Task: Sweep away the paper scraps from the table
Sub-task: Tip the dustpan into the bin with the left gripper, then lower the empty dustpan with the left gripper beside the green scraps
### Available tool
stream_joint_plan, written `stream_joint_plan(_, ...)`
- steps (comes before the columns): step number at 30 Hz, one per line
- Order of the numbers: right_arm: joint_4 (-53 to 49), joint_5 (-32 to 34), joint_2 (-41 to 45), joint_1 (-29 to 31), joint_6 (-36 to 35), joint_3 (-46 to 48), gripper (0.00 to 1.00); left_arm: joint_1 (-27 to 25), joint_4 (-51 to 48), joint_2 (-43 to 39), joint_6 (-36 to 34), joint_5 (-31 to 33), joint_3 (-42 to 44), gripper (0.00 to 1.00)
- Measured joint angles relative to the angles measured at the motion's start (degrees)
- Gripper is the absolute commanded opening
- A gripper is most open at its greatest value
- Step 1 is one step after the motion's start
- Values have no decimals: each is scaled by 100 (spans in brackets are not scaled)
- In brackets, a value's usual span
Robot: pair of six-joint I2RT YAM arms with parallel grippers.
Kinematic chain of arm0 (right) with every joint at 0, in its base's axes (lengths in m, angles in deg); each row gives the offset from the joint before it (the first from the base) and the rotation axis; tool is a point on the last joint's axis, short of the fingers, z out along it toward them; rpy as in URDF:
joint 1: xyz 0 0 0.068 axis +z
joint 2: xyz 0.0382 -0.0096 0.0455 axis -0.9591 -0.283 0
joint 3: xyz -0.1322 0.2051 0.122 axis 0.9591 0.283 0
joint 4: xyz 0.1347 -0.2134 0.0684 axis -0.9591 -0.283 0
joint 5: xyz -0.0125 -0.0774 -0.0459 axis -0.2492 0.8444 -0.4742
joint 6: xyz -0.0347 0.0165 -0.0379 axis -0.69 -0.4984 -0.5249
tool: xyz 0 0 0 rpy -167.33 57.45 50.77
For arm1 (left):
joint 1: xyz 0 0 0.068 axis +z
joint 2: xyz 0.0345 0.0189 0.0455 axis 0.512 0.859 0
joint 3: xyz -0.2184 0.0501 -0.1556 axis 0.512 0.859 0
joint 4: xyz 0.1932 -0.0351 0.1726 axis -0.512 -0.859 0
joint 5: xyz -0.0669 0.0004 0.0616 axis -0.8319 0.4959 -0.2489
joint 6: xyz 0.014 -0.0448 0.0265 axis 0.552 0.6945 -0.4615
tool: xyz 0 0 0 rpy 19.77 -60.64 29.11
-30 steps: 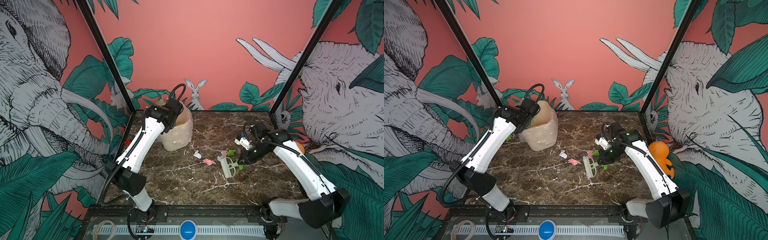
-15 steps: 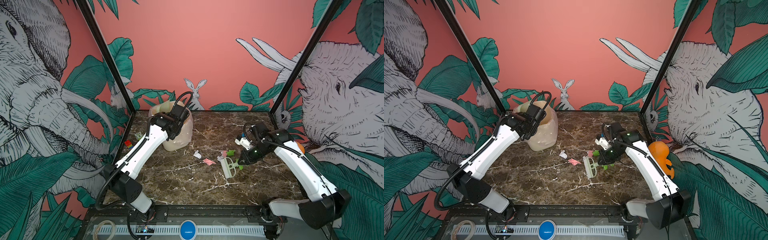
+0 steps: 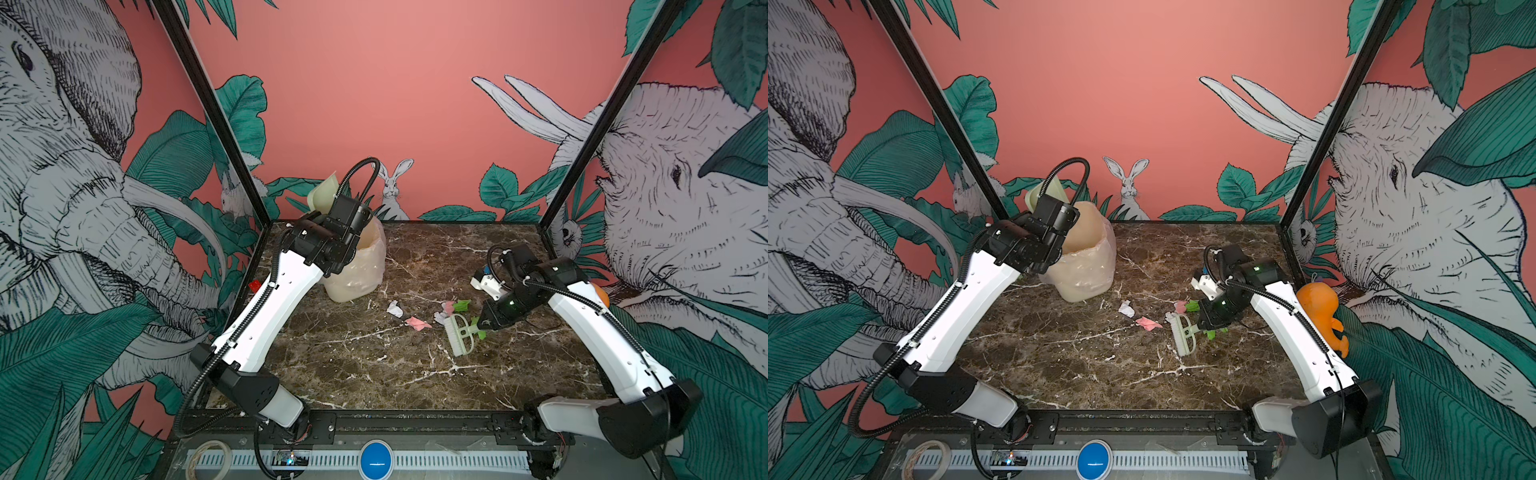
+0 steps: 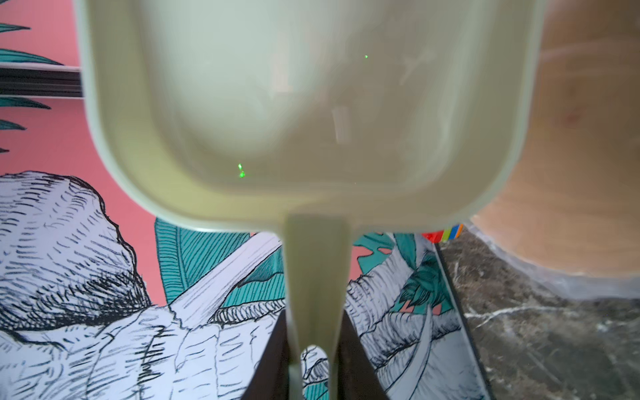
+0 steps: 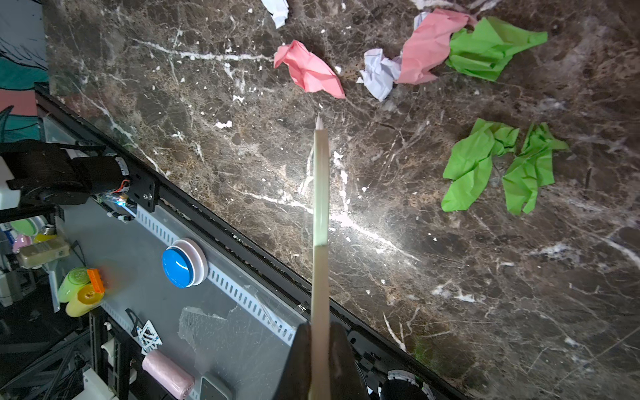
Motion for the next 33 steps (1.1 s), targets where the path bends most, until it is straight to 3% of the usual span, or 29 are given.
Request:
stream_joint_plan(6, -160, 525, 0, -184, -87, -310, 0, -627, -509, 79, 914, -704, -721, 0)
stream_joint_plan(12, -216, 1154, -15, -332, -101, -501, 0, -1357, -699, 372, 1775, -1714, -651, 0)
stream_joint_plan(17, -186, 1670, -55, -341, -94, -503, 0, -1893, -555, 382, 2470, -2717, -120, 0)
stream_joint_plan(25, -26, 2103, -118, -341, -68, -348, 0, -2461, 352, 42, 3287, -4459, 2022, 0)
stream_joint_plan(33, 68, 2306, -118, -341, -55, -85, 0, -2876, 916, 50, 3628, -5442, 2927, 0)
